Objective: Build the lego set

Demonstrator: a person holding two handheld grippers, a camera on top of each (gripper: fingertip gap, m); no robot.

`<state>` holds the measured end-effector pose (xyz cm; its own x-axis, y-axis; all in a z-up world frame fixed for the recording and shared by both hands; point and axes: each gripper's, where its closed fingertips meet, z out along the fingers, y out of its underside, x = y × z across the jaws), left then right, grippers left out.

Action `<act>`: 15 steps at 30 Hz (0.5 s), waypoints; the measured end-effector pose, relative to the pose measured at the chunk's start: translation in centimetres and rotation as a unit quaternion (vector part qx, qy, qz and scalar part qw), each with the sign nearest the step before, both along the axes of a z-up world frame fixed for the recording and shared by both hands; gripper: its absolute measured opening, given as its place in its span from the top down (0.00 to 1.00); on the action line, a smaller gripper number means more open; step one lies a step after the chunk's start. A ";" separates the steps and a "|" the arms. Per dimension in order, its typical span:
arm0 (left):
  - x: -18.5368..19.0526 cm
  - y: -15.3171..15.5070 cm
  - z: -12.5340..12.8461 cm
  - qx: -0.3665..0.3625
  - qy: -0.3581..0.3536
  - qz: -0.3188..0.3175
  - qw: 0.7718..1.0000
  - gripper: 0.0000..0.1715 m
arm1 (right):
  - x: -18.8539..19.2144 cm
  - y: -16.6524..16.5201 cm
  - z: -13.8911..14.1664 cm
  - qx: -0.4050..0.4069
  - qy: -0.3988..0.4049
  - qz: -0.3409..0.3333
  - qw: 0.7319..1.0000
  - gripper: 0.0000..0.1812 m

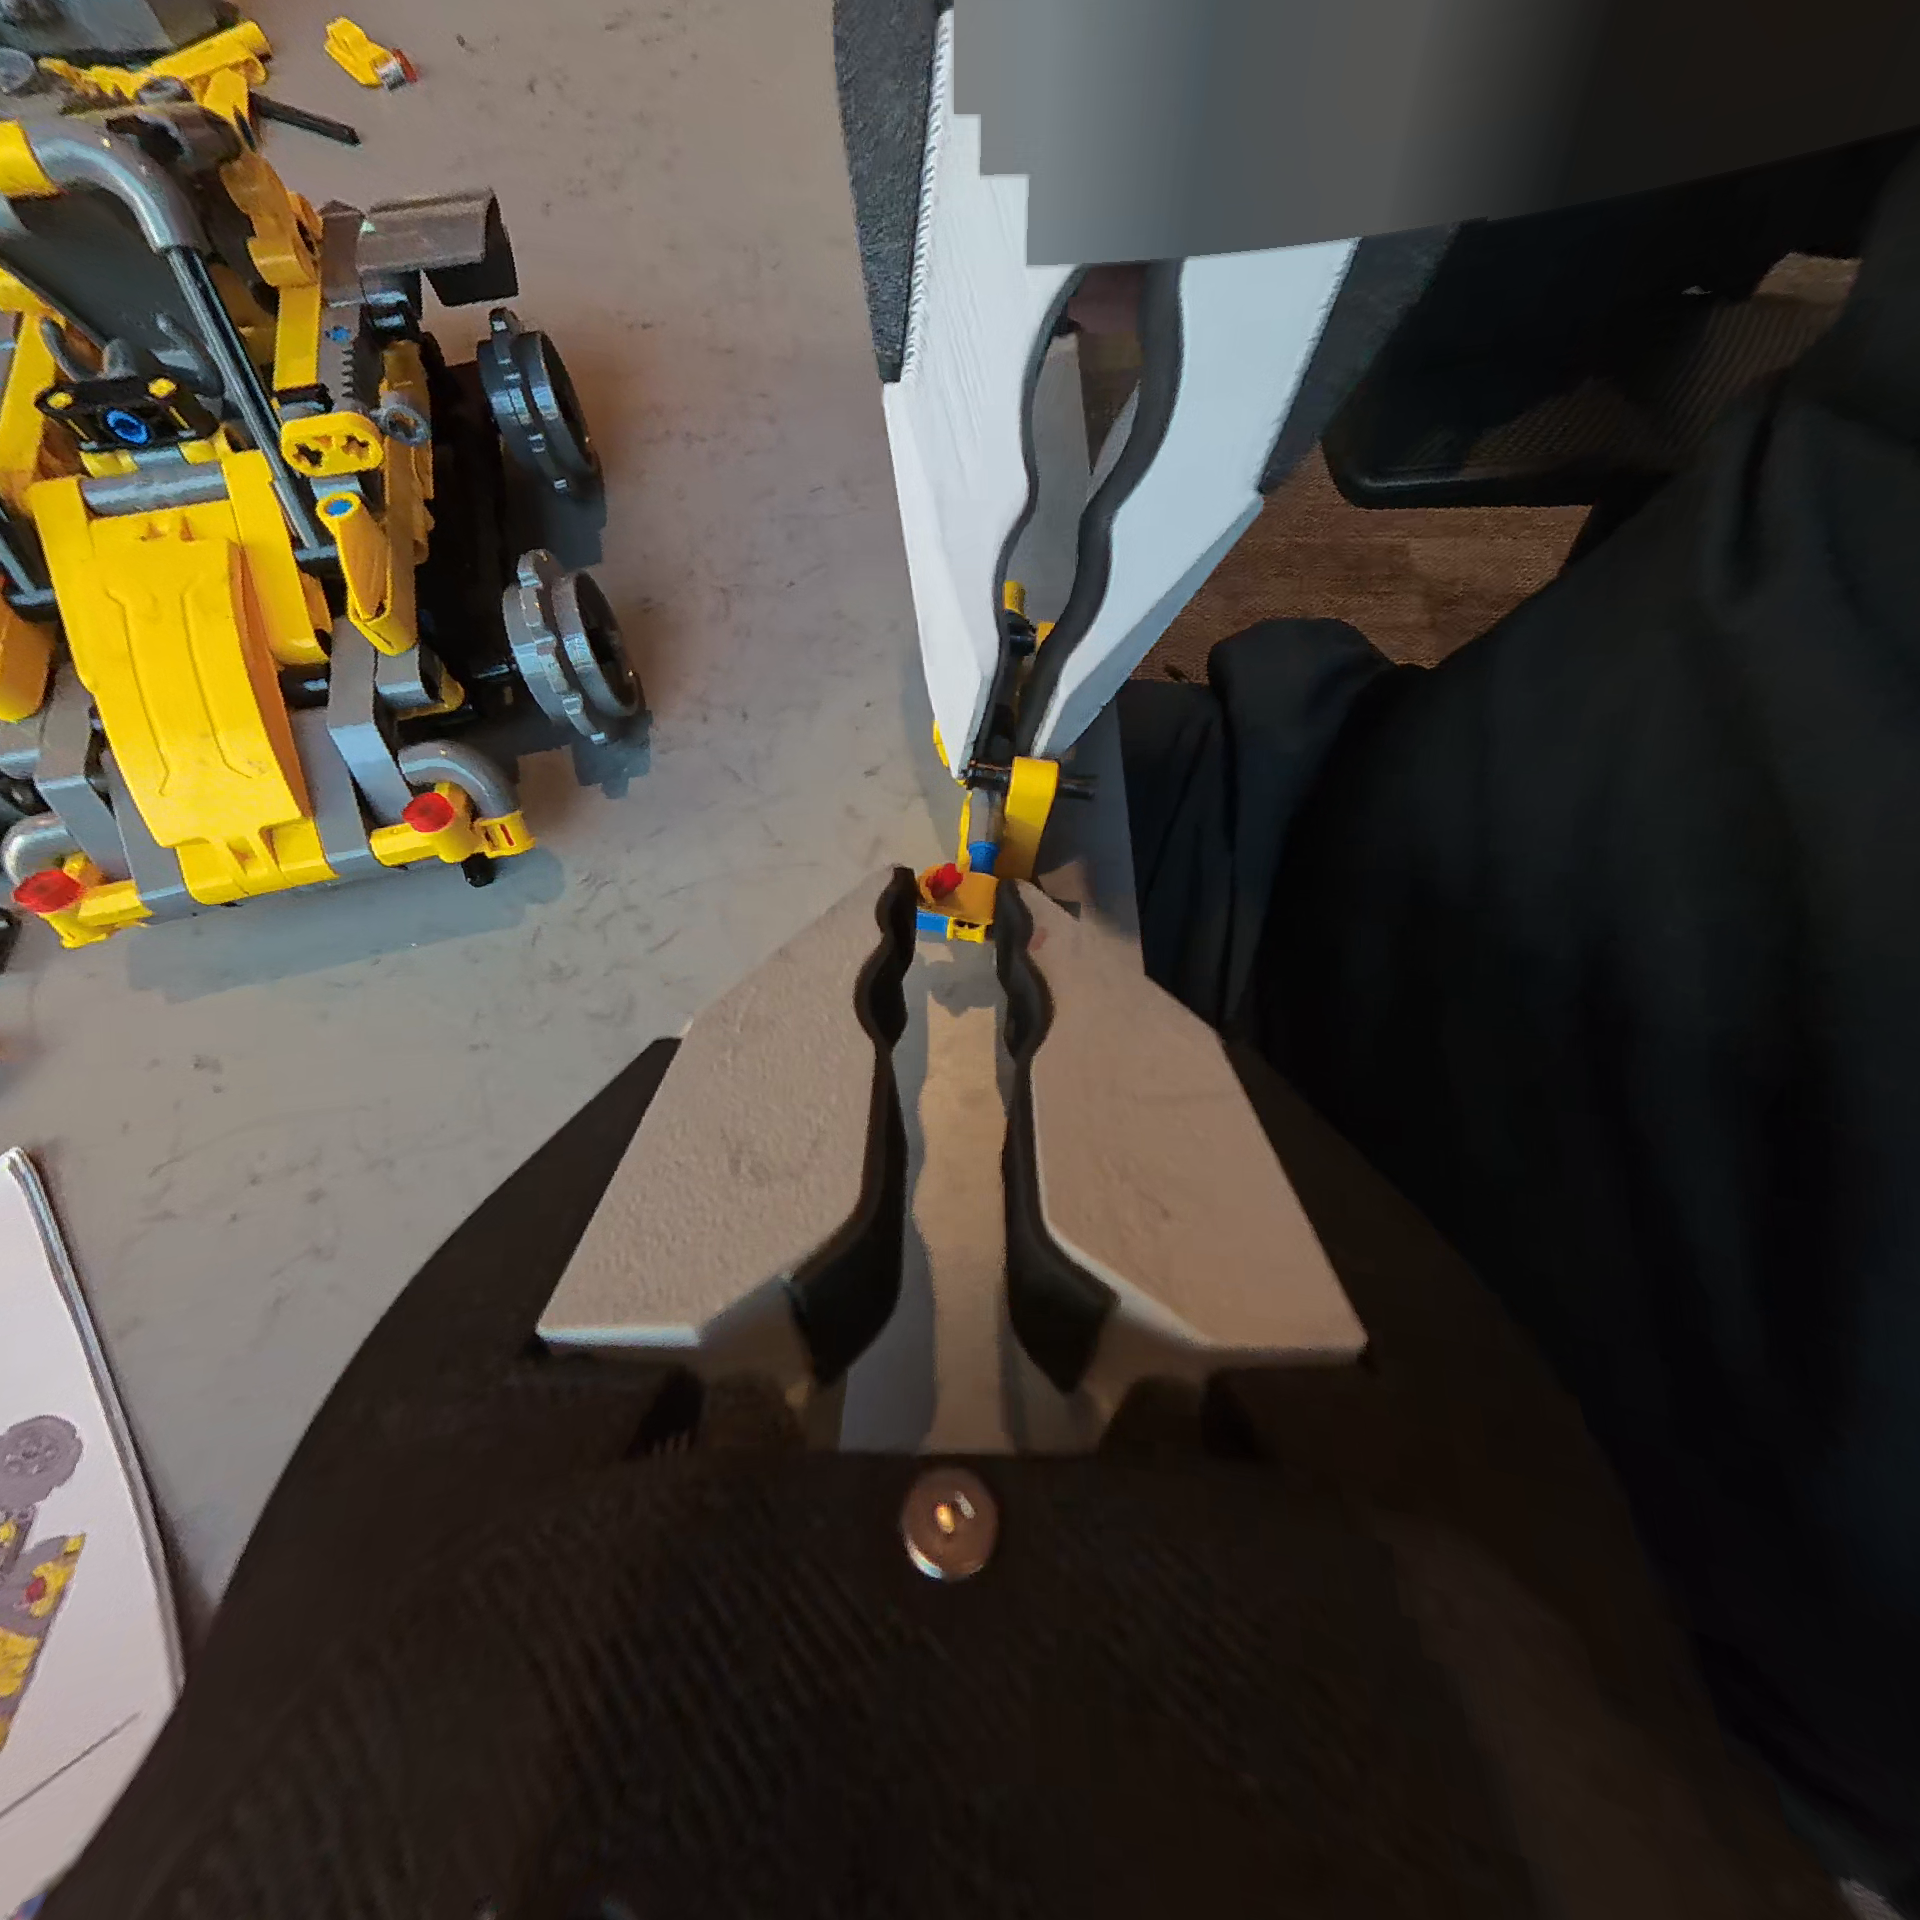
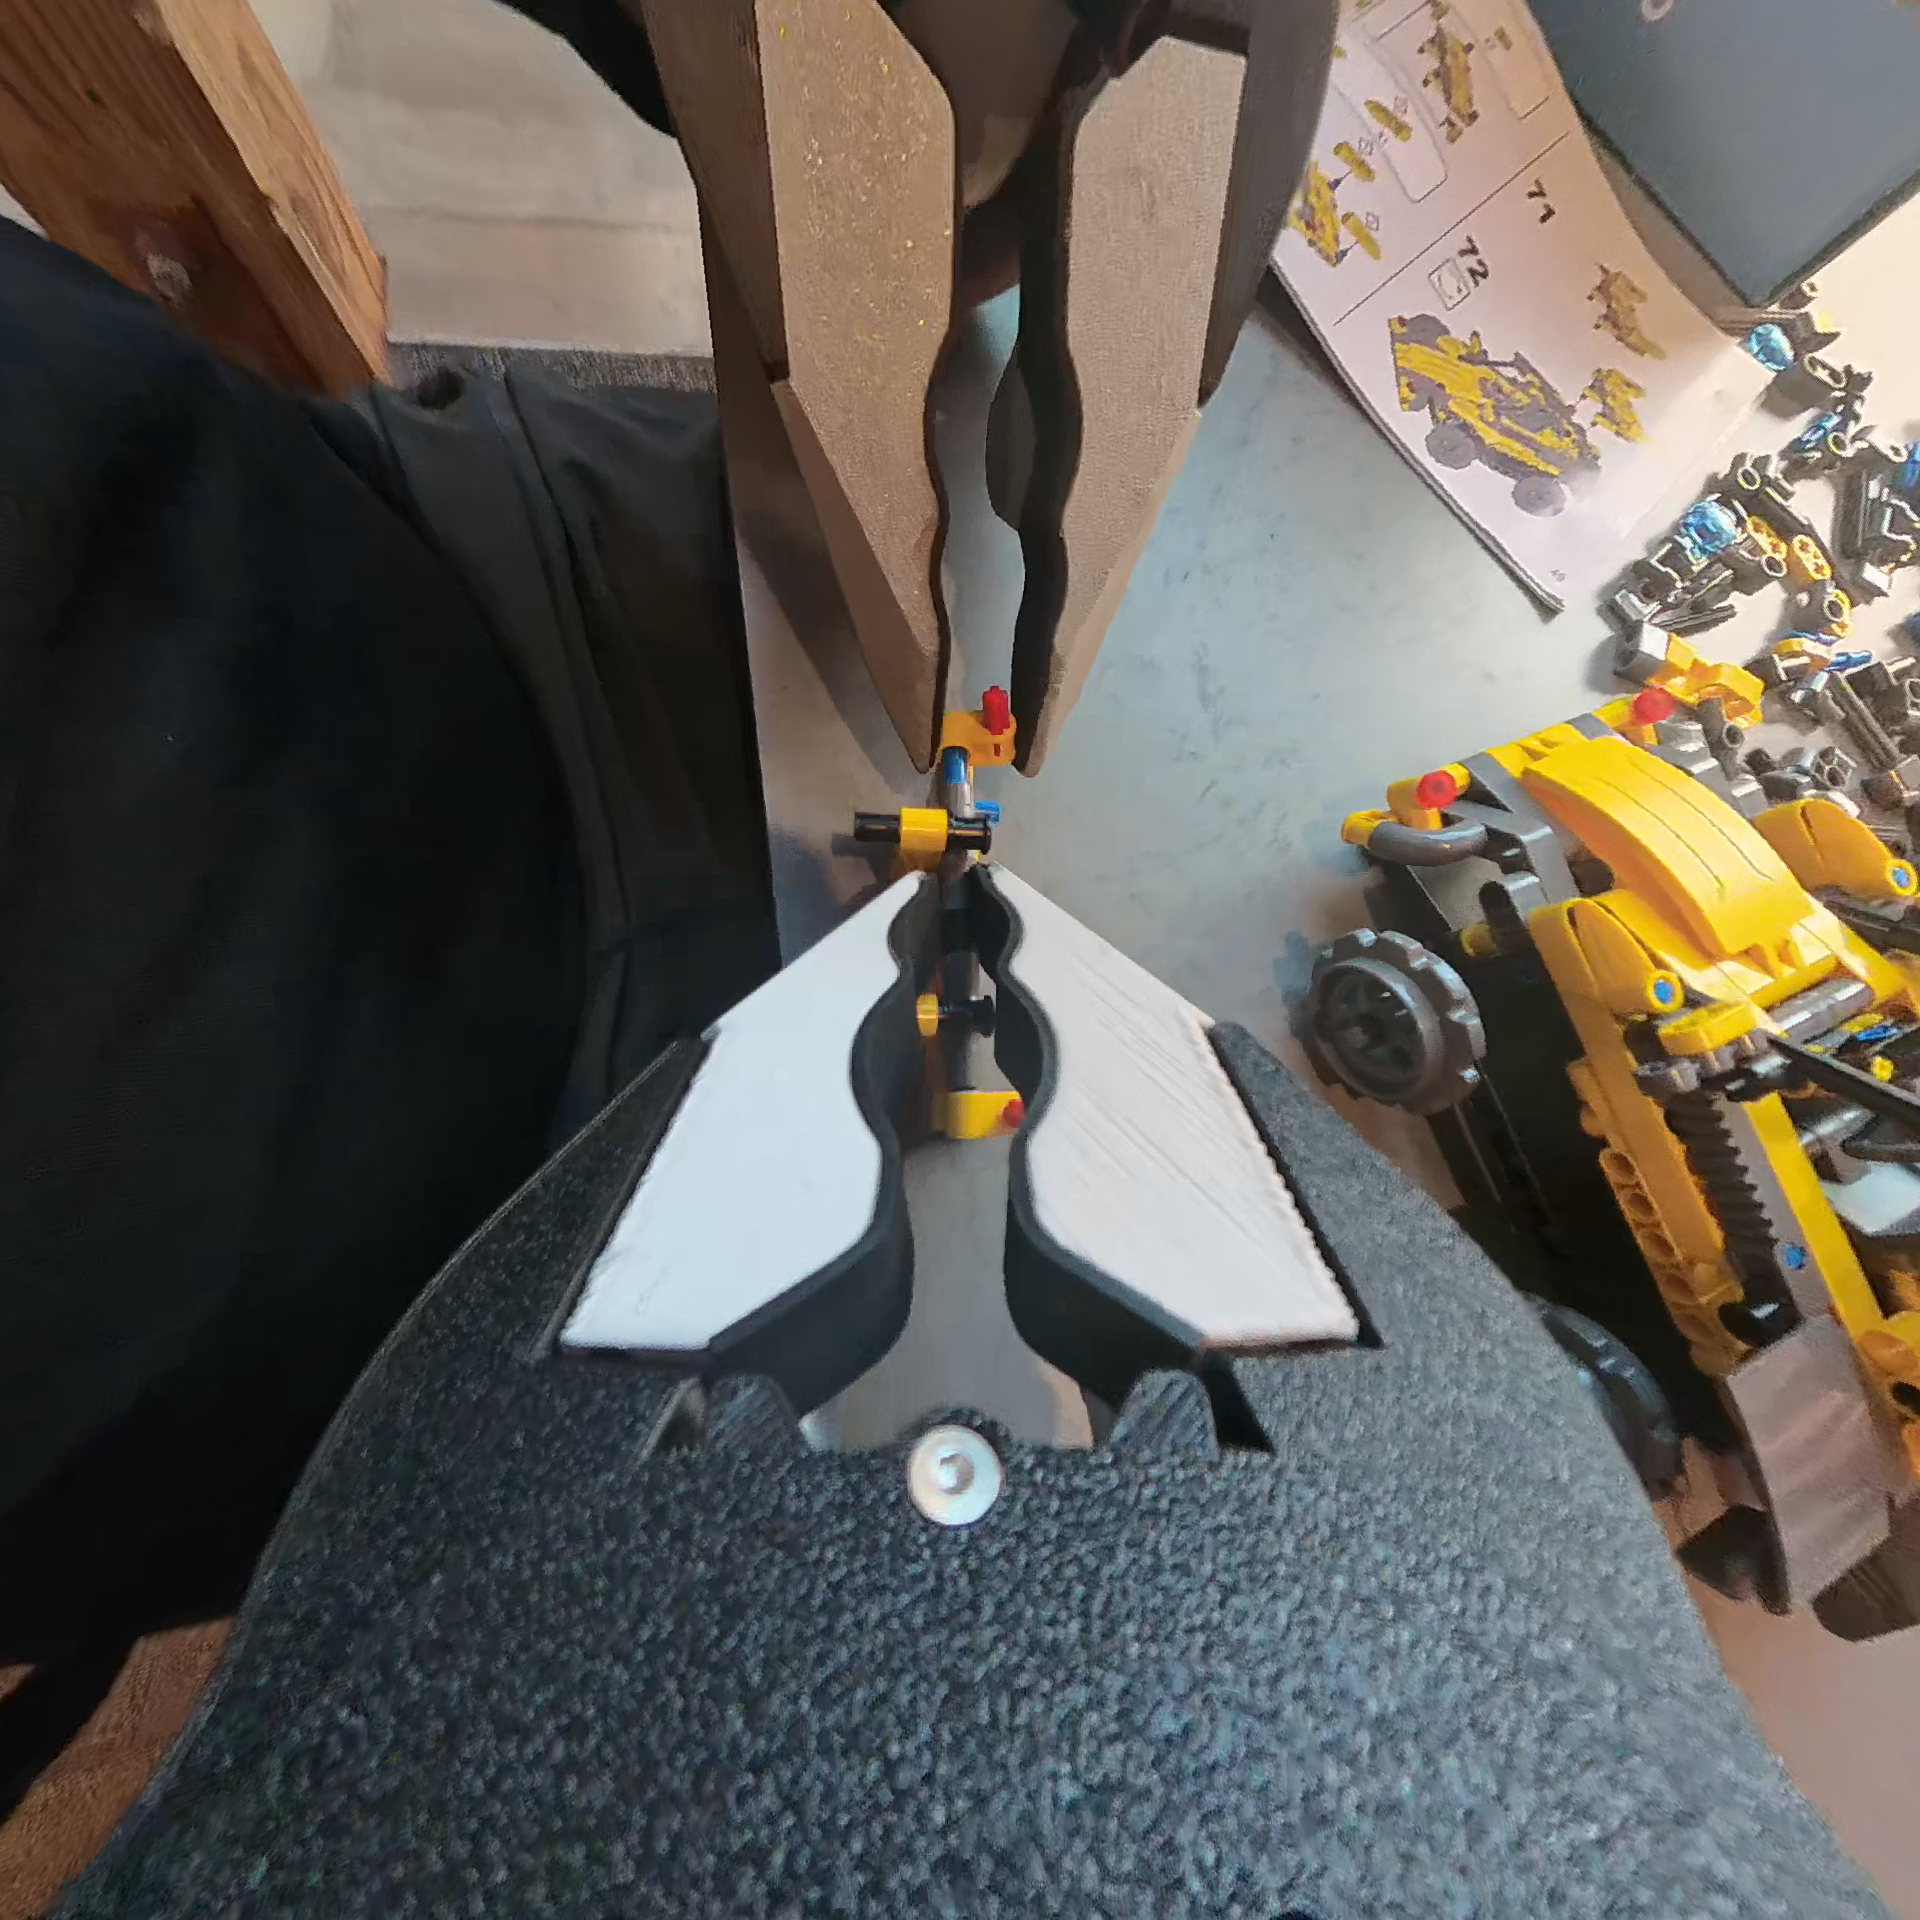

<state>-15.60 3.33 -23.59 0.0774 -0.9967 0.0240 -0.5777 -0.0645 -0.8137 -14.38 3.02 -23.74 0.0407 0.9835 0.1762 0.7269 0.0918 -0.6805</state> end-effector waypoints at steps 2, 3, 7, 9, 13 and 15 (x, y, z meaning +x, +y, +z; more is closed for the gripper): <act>0.0 0.1 -0.1 -0.023 0.006 0.014 1.000 0.93 | 0.0 0.0 0.0 0.006 -0.021 0.004 1.000 0.97; -0.1 0.1 -0.1 -0.037 0.012 0.022 0.999 0.93 | 0.0 0.1 -0.1 0.003 -0.026 0.004 1.000 0.97; -0.3 0.2 -0.2 -0.071 0.054 0.042 0.995 0.93 | -0.1 0.2 -0.1 -0.002 -0.036 0.005 0.999 0.97; -0.4 0.2 -0.2 -0.079 0.077 0.043 0.993 0.93 | -0.2 0.2 -0.1 0.003 -0.041 0.006 0.999 0.97; -0.5 0.1 -0.2 -0.065 0.111 0.025 0.991 0.93 | -0.1 0.1 -0.1 0.007 -0.053 0.011 0.998 0.97; -0.6 0.2 -0.3 -0.053 0.129 0.018 0.990 0.93 | -0.2 0.2 -0.1 0.007 -0.058 0.013 0.998 0.97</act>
<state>-16.16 3.50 -23.86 0.1294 -0.9861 0.1040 -0.7617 -0.1659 -0.6263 -14.59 3.21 -23.85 -0.0057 0.9814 0.1921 0.7982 0.1202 -0.5902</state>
